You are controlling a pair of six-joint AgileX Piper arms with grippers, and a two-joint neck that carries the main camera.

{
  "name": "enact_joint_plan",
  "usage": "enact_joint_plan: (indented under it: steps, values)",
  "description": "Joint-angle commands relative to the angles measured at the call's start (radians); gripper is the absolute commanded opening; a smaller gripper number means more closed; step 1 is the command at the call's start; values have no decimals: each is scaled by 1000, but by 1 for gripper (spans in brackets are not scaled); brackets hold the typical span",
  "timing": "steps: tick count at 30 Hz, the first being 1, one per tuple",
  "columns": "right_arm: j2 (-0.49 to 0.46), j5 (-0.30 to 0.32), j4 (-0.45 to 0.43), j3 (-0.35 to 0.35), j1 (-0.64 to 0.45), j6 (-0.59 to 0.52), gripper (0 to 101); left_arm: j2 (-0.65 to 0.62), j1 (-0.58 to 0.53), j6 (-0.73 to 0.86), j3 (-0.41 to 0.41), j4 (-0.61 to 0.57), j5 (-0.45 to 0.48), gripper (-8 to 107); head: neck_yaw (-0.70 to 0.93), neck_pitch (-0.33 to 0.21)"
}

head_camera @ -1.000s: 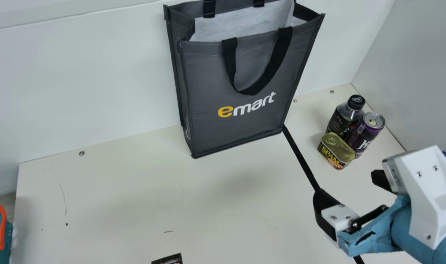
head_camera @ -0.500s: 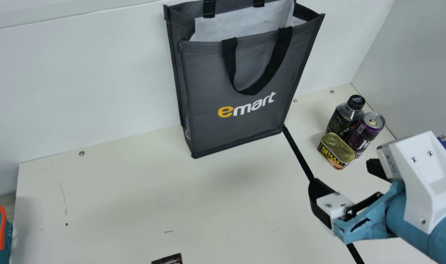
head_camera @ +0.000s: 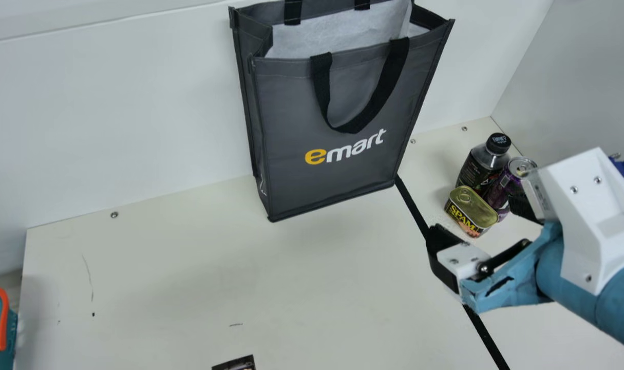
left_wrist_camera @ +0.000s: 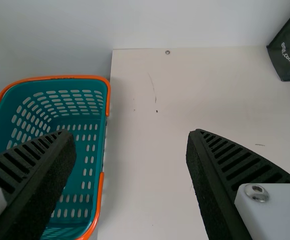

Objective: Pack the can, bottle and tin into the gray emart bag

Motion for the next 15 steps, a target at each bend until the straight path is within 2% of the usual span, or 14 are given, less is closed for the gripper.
enact_joint_plan:
  steps: [1, 15]
  values:
    - [15, 3, 0, -24, -1, -12, 91, 0, 0, 0, 0, 0, 0, 90, -2, -23]
    - [127, 3, 11, -186, -20, -140, 91, 0, 0, 0, 0, 0, 0, 90, -2, -23]
